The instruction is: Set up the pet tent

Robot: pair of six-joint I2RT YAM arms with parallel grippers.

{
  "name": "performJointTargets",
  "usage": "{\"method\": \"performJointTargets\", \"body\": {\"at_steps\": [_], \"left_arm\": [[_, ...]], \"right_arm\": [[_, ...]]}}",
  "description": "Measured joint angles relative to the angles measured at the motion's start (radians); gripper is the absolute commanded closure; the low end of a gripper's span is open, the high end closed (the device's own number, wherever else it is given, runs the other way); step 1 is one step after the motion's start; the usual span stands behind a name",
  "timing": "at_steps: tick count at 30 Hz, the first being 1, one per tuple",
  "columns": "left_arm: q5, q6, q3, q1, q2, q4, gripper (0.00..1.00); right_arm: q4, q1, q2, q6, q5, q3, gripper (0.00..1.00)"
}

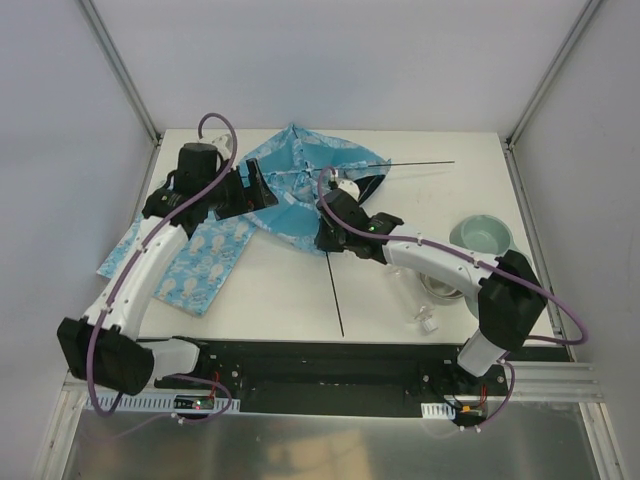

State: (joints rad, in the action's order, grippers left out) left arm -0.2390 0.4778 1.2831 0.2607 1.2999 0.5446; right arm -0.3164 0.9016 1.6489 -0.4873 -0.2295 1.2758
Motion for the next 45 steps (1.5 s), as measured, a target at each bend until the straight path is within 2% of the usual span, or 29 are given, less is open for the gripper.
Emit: {"method": "performJointTargets", "body": {"at_steps": [6,10,17,26,31,34,36,39,43,45], "left_arm": [[-0.131,-0.018,-0.124,0.0,-0.226,-0.045,0.1],[-0.233,-0.02,-0.177,0.0,-0.316,-0.073,0.1],[-0.39,-0.021,-0.257,0.002,-0.323,-0.098,0.1],[-0.46,-0.022,-0.346,0.034,-0.286,-0.133,0.12],[-0.472,-0.021,-0.385,0.035,-0.258,-0.145,0.3],[-0.499,-0.021,-0.4,0.038,-0.239,-0.161,0.5],[-0.518,-0.02,-0.415,0.042,-0.236,-0.171,0.67],[-0.544,-0.02,-0.436,0.042,-0.236,-0.18,1.0],[-0.554,-0.023,-0.45,0.042,-0.237,-0.188,1.0],[-0.55,-0.022,-0.45,0.042,-0.24,-0.188,1.0]], "right_arm": [[0.059,0.005,0.003,-0.033,-0.033,0.034,1.0],[0.135,0.005,0.027,-0.052,-0.07,0.076,1.0],[0.209,-0.021,0.119,-0.084,-0.097,0.189,1.0],[0.237,-0.047,0.185,-0.139,-0.106,0.308,1.0],[0.239,-0.049,0.201,-0.166,-0.103,0.348,1.0],[0.239,-0.049,0.216,-0.179,-0.102,0.37,1.0],[0.239,-0.049,0.226,-0.186,-0.101,0.38,1.0],[0.238,-0.049,0.237,-0.193,-0.102,0.387,1.0],[0.228,-0.049,0.244,-0.198,-0.099,0.387,1.0],[0.225,-0.05,0.244,-0.201,-0.092,0.387,0.93]]}}
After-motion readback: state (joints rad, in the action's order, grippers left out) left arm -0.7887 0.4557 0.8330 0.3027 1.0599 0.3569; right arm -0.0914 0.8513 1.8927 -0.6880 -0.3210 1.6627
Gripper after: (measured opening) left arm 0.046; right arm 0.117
